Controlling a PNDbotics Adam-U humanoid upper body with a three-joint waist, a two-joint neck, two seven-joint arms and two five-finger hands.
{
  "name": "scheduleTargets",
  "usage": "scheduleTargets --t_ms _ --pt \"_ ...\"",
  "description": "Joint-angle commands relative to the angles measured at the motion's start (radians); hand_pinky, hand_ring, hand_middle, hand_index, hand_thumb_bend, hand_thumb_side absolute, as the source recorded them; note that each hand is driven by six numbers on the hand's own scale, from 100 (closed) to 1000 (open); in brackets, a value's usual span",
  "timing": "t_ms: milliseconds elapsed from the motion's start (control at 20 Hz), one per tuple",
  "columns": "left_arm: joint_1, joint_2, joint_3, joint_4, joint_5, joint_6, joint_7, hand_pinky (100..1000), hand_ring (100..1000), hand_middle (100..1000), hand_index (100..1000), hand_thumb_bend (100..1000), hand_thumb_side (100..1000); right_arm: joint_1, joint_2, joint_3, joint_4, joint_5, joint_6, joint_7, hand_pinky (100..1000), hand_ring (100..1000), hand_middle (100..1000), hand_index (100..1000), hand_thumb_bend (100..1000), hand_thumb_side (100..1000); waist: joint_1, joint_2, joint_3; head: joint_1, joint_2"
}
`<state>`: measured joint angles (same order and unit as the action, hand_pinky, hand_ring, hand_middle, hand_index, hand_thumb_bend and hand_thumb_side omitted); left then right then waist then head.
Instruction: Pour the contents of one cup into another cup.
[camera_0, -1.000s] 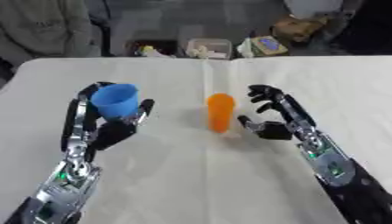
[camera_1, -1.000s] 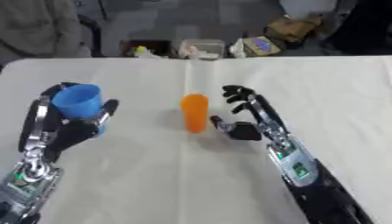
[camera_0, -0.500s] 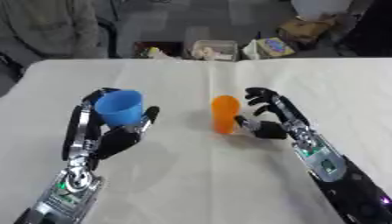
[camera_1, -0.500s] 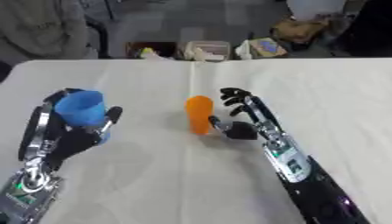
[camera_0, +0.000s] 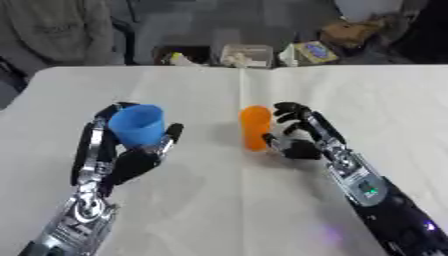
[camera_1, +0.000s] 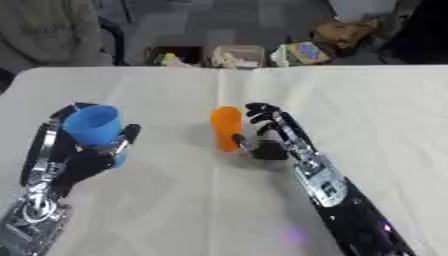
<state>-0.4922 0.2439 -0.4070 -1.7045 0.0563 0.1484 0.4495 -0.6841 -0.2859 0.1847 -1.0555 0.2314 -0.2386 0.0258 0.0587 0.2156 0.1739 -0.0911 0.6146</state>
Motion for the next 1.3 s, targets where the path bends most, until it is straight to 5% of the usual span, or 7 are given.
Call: scheduleTargets --t_ms 50,1300 --pt "-0.009 0.005 0.001 -0.021 0.002 -0.002 -0.006 203 189 157 353 549 100 -0.025 0.001 -0.003 0.000 -0.006 -0.007 0.004 603 751 733 870 387 216 0.000 -0.015 0.004 -0.004 -0.005" --pt "-0.008 -0.003 -0.009 -0.016 0.006 -0.003 -0.022 208 190 158 354 546 100 -0.050 0.039 0.014 0.037 0.028 -0.033 0.030 609 759 740 878 459 345 0.014 -0.008 0.010 -0.015 -0.004"
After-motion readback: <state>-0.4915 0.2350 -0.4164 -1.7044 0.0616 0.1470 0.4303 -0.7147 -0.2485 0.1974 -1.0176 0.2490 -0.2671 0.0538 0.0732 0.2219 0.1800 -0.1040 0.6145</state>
